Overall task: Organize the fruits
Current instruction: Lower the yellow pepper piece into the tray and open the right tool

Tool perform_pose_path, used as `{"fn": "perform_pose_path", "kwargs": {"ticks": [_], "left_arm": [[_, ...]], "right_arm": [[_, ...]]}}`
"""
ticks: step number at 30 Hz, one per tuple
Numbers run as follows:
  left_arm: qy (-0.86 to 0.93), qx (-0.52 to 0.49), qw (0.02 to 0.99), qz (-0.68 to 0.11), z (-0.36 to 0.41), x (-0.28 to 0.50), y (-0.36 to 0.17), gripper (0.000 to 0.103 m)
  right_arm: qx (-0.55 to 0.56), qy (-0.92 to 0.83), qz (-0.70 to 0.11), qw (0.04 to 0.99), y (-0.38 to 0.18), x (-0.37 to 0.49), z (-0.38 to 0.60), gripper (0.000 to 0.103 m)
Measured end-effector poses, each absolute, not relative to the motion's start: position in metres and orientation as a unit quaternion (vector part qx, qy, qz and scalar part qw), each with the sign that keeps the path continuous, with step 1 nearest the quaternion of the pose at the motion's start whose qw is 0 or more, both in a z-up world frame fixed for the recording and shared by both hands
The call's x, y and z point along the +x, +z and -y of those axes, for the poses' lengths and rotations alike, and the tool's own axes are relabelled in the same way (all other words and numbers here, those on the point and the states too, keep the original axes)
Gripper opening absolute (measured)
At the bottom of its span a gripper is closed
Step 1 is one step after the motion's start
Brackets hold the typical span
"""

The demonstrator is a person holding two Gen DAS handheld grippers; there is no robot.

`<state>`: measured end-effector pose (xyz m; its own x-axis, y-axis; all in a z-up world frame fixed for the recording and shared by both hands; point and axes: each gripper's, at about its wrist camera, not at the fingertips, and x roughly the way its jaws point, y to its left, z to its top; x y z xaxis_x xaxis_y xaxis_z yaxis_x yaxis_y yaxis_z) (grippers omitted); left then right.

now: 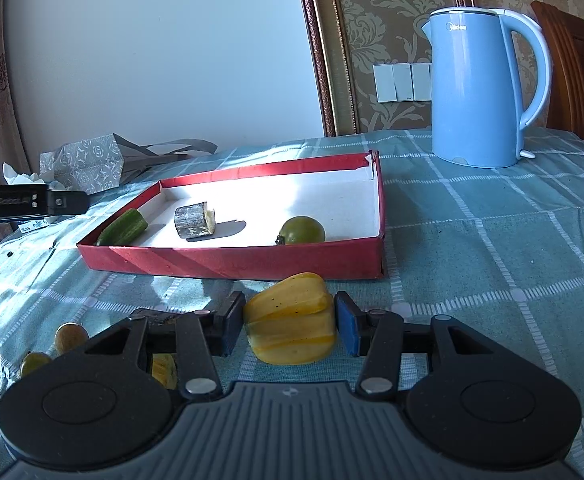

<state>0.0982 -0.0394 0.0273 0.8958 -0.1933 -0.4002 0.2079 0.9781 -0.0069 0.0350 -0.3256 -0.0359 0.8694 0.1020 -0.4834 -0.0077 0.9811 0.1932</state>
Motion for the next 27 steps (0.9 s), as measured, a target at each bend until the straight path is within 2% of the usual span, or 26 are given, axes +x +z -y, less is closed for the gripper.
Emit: {"fn": "perform_pose_path", "kwargs": {"ticks": [5, 16, 18, 23, 27], "left_arm": [[-0.049, 0.028, 0.983, -0.177, 0.007, 0.06, 0.008, 0.076], [-0.085, 0.018, 0.975, -0.205, -0.002, 0.057, -0.012, 0.079], [-0.082, 0.022, 0.976, -0.201, -0.001, 0.056, -0.012, 0.082], [-0.091, 0.02, 0.974, -0.207, 0.0, 0.058, -0.012, 0.083], [-0.098, 0.018, 0.973, -0.209, 0.0, 0.059, -0.013, 0.083]], "right_arm": [[0.091, 0.026, -0.251, 0.963, -0.036, 0.034, 0.325, 0.048], [0.033, 0.009, -0.254, 0.967, -0.032, 0.042, 0.304, 0.048], [0.01, 0.011, -0.246, 0.969, -0.027, 0.048, 0.294, 0.048], [-0.045, 0.008, -0.223, 0.974, -0.004, 0.084, 0.274, 0.048], [-0.041, 0.007, -0.242, 0.969, -0.001, 0.125, 0.274, 0.048]]}}
